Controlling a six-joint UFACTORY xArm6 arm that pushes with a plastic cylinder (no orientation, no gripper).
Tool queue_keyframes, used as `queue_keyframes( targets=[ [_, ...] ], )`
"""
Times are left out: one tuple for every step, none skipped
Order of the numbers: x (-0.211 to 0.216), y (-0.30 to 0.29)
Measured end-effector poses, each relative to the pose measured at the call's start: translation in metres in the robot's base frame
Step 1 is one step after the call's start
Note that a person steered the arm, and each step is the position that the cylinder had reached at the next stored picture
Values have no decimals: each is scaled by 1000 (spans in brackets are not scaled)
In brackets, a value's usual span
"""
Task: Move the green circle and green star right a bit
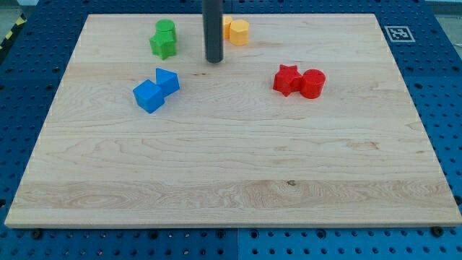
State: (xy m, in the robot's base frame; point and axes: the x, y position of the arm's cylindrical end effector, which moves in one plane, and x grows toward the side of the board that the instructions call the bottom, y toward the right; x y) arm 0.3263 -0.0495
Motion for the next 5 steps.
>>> queue_keyframes(
  targets=[
    [7, -25],
    [7, -29],
    [12, -45],
    [13, -69],
    [13, -99]
  ],
)
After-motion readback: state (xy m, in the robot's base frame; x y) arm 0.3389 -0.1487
